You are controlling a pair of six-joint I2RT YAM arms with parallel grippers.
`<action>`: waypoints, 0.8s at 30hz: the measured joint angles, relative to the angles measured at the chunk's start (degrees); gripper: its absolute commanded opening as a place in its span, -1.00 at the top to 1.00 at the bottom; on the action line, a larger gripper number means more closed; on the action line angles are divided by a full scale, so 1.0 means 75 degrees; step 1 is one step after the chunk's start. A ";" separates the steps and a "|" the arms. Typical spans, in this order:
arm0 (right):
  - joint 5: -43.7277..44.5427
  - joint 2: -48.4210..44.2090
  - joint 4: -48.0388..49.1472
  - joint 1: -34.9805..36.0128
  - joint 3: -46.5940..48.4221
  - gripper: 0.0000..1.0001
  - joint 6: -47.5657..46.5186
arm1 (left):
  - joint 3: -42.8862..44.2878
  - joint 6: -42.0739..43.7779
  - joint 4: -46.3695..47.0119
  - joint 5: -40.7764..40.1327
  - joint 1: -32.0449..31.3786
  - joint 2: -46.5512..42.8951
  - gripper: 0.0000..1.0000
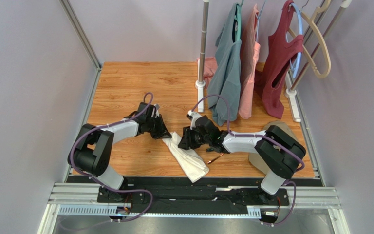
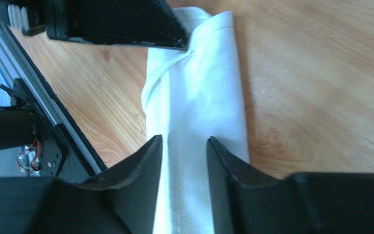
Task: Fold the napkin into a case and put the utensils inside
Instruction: Grasp the top corner of the smaller rectangle folded napkin from the folded napkin.
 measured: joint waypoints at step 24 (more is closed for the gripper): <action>-0.1148 0.1469 0.1011 -0.0192 0.0574 1.00 0.0807 | 0.0003 0.0012 -0.0157 -0.0248 -0.0239 -0.0114 0.80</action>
